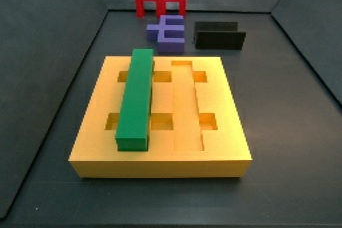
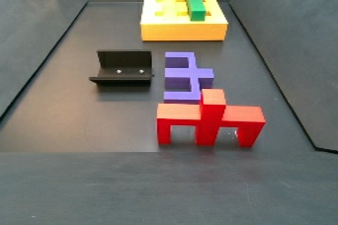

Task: Pick up the blue object. Move up. Move to above the board. Insert the blue object.
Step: Move to above the board.

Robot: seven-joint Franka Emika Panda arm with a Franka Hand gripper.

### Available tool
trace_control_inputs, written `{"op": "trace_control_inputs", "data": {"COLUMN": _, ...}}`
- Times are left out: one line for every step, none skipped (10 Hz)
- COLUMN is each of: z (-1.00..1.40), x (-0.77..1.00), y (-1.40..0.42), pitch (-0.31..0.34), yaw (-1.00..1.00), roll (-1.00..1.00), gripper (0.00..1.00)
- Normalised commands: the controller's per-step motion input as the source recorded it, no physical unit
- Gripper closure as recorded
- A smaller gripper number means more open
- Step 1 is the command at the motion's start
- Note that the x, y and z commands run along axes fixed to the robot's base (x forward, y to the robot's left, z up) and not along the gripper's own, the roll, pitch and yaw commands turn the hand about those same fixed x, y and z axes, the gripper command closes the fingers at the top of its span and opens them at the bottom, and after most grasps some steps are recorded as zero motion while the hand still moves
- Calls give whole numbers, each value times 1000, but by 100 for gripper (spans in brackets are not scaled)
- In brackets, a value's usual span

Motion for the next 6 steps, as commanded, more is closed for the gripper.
{"op": "trace_control_inputs", "data": {"z": 32, "x": 27, "y": -26, "pitch": 90, "yaw": 1000, "roll": 8, "gripper": 100}}
{"op": "trace_control_inputs", "data": {"z": 32, "x": 29, "y": -25, "pitch": 95, "yaw": 1000, "roll": 8, "gripper": 100}}
{"op": "trace_control_inputs", "data": {"z": 33, "x": 33, "y": -23, "pitch": 109, "yaw": 1000, "roll": 10, "gripper": 100}}
{"op": "trace_control_inputs", "data": {"z": 33, "x": 35, "y": -22, "pitch": 121, "yaw": 1000, "roll": 11, "gripper": 100}}
{"op": "trace_control_inputs", "data": {"z": 33, "x": 38, "y": -21, "pitch": 134, "yaw": 1000, "roll": 13, "gripper": 100}}
{"op": "trace_control_inputs", "data": {"z": 34, "x": 42, "y": -20, "pitch": 160, "yaw": 1000, "roll": 18, "gripper": 100}}
